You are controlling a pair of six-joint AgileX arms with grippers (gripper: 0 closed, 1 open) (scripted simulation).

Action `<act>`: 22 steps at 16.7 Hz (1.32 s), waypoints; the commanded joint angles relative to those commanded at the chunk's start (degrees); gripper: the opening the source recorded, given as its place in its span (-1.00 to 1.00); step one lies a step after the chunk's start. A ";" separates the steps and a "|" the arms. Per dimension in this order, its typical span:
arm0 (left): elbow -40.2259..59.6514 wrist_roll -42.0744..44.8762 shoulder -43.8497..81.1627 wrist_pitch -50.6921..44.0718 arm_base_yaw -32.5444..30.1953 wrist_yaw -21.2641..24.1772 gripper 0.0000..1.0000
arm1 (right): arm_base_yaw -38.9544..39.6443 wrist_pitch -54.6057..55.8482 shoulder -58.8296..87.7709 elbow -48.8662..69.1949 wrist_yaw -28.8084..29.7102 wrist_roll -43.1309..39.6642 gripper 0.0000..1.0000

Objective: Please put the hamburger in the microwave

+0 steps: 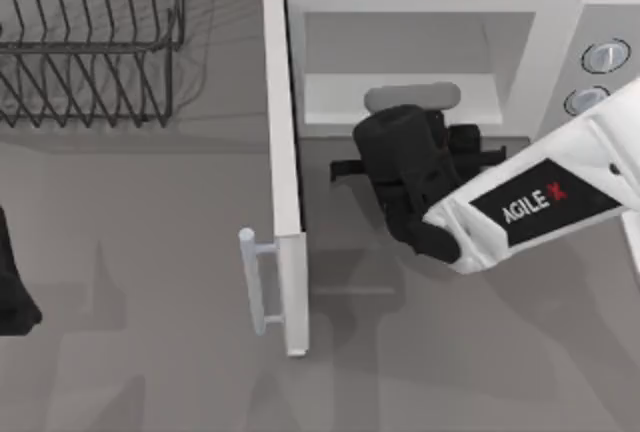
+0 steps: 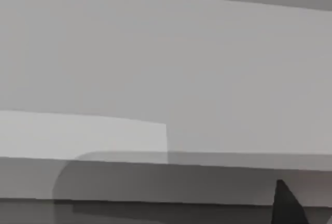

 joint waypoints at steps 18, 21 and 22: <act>0.00 0.00 0.00 0.00 0.00 0.00 1.00 | -2.51 -7.01 9.76 18.65 -2.82 -0.45 -1.00; 0.00 0.00 0.00 0.00 0.00 0.00 1.00 | -4.16 -11.32 14.98 27.83 -5.27 -0.93 -1.00; 0.00 0.00 0.00 0.00 0.00 0.00 1.00 | -4.74 -12.53 16.65 30.90 -5.93 -1.16 -1.00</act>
